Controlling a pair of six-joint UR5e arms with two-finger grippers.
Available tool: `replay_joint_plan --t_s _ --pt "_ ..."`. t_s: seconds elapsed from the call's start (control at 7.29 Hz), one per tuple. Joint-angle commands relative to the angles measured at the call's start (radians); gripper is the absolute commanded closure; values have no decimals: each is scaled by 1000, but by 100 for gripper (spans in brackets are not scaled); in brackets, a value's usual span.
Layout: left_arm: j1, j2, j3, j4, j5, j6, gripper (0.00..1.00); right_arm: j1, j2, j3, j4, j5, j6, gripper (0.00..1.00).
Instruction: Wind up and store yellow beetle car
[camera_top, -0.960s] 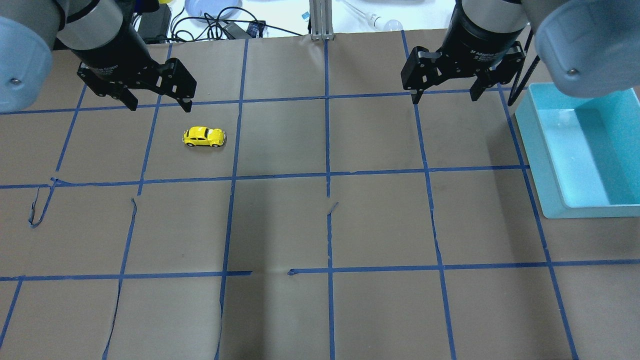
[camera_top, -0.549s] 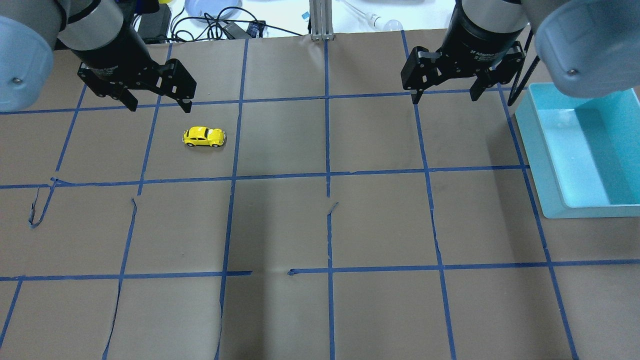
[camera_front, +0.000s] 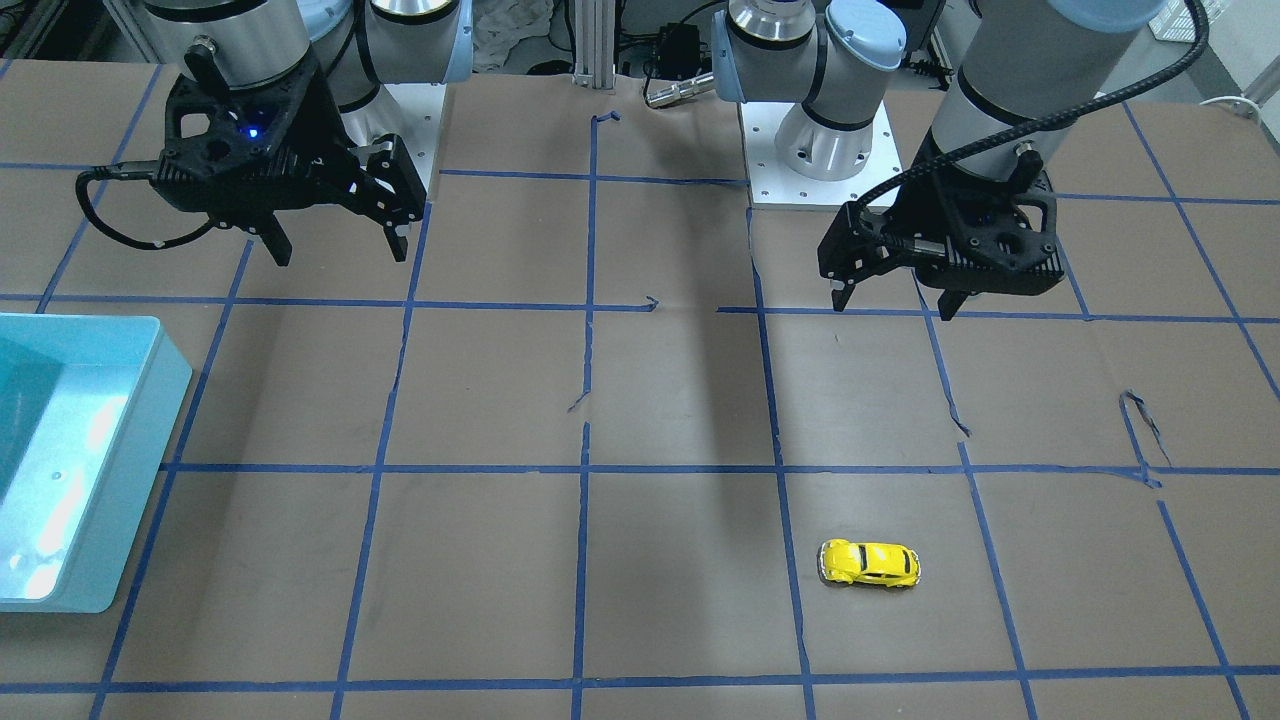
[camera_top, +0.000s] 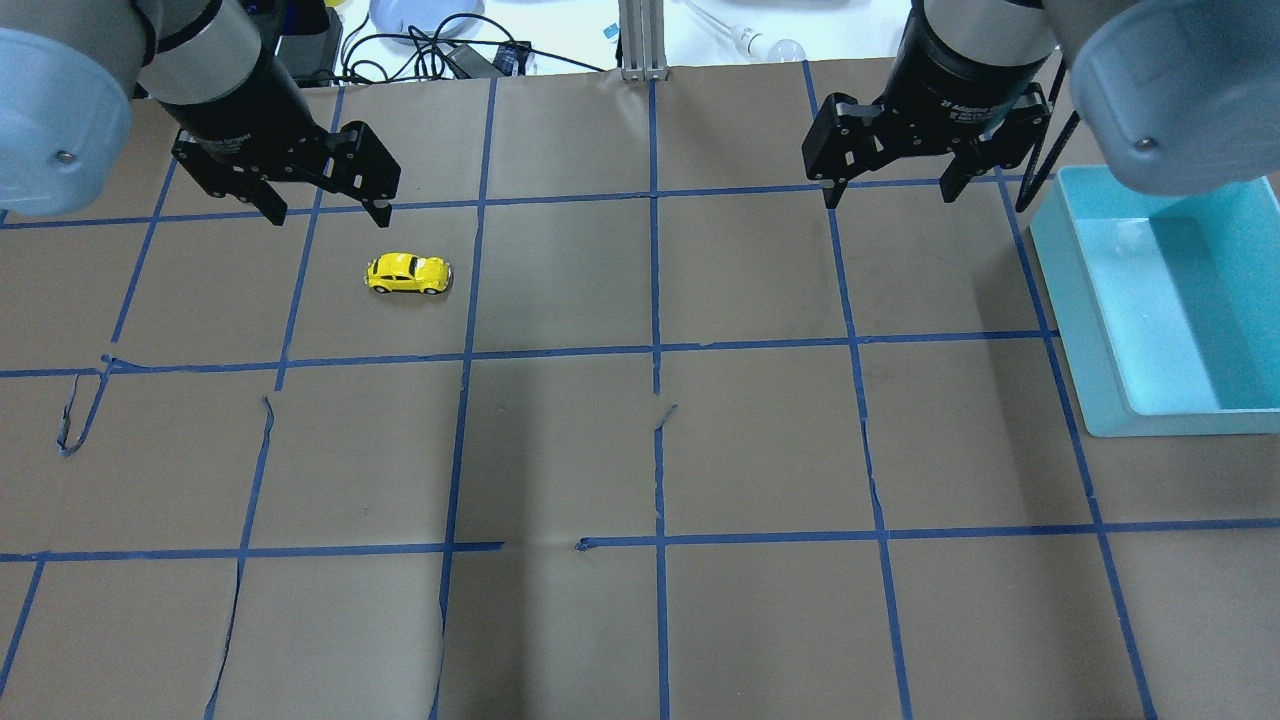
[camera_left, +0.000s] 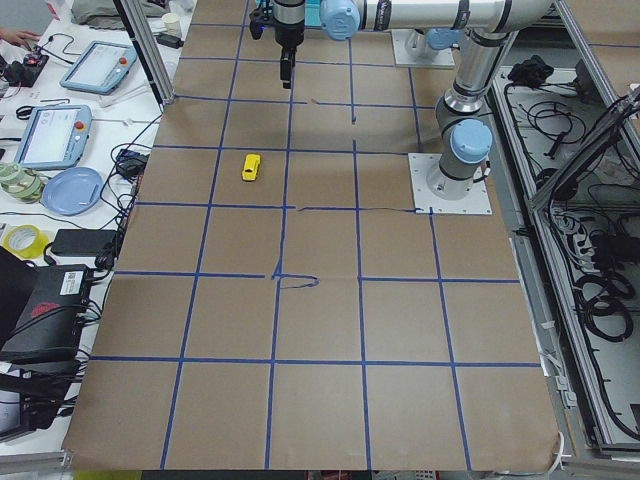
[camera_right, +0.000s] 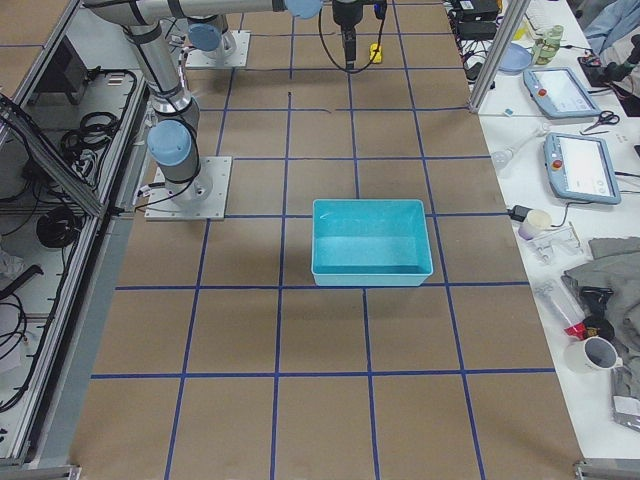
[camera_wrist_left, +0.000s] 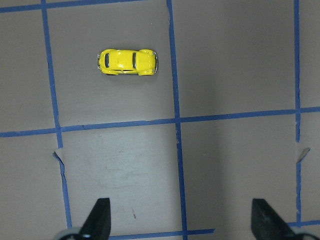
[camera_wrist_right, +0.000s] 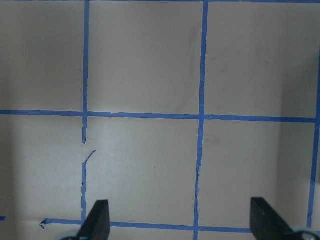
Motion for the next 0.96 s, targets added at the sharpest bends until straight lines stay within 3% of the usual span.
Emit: replay_joint_plan --t_s 0.0,0.82 --pt "3 0 -3 5 11 -2 0 0 1 0 -3 0 0 0" --pt "-3 -11 2 8 1 -11 0 0 1 0 -12 0 0 0"
